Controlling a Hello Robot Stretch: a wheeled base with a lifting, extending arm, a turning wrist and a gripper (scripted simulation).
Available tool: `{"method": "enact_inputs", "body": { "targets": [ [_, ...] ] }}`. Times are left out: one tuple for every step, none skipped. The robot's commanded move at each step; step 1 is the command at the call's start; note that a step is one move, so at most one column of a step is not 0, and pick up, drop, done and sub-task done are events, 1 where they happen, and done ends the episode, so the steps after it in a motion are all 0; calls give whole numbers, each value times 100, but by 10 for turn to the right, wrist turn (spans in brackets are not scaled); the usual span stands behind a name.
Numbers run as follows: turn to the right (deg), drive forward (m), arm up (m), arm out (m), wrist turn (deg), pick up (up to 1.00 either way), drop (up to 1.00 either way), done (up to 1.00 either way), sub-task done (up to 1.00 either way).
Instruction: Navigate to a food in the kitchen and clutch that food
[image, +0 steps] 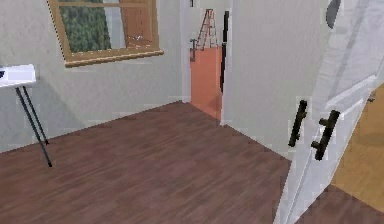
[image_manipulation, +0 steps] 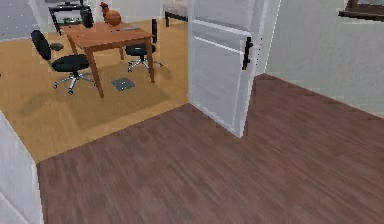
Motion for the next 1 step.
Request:
{"method": "enact_inputs", "body": {
  "targets": [
    [60, 0, 0, 0, 0, 0, 0, 0, 0]
  ]
}}
